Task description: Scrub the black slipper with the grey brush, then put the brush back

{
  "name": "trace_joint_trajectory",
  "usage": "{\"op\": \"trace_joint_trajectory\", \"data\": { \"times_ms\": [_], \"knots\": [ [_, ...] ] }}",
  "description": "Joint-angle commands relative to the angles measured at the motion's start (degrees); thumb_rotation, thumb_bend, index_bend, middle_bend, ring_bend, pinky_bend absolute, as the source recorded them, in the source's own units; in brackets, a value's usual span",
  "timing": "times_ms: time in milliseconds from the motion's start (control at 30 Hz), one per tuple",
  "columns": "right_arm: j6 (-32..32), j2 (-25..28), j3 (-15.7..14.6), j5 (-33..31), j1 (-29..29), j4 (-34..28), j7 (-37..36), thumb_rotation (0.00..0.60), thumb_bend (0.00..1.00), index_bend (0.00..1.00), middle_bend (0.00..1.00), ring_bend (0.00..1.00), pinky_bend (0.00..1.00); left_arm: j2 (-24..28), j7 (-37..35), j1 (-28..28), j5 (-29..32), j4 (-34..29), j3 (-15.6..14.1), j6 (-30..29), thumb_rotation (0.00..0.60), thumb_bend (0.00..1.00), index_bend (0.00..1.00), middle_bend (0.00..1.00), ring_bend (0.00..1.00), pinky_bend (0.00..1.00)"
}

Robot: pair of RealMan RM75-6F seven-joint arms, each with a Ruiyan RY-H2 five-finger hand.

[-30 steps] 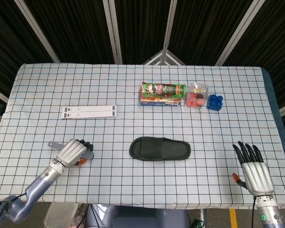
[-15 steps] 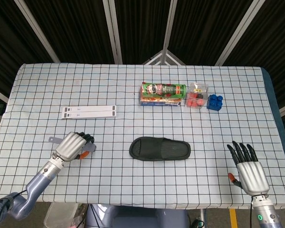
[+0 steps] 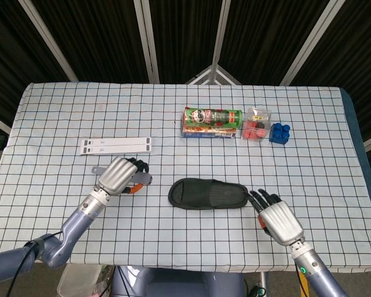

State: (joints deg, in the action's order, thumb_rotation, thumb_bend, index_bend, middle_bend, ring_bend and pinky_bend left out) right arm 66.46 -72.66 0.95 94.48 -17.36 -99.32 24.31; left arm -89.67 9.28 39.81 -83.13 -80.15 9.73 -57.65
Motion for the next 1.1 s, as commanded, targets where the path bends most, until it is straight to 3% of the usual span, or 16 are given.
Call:
{"op": "trace_joint_trajectory", "data": {
  "times_ms": [33,267,433,1100],
  "knots": [
    [-5.06,-3.15,0.76,-0.87,-3.77,-0.50,1.83,0.600,0.78,0.08,0.23,0.22,0.42,-1.61,0.80,1.80,2.26,0.37,1.78,1.88,0.600,0.64,0.54,0.72,0.60,0.64],
    [-12.86,-7.52,1.31,-4.80,-8.19,-1.07,5.25,0.600,0.80,0.08,0.24,0.23,0.44,-4.85,1.52,5.05,6.15,2.27,4.45,4.47,0.600,0.64,0.55,0.72,0.60,0.64],
    [-14.48,-10.12,1.90,-7.09,-9.74,-1.40,7.67,0.600,0.80,0.08,0.24,0.23,0.44,-6.85,2.14,6.93,8.18,4.22,5.25,6.06,0.600,0.64,0.55,0.73,0.60,0.64],
    [-11.26,-11.46,2.84,-11.15,-11.59,-3.45,18.02,0.600,0.80,0.03,0.23,0.23,0.43,-11.50,2.83,11.00,10.82,9.42,5.17,8.19,0.600,0.64,0.55,0.73,0.60,0.64]
  ]
}}
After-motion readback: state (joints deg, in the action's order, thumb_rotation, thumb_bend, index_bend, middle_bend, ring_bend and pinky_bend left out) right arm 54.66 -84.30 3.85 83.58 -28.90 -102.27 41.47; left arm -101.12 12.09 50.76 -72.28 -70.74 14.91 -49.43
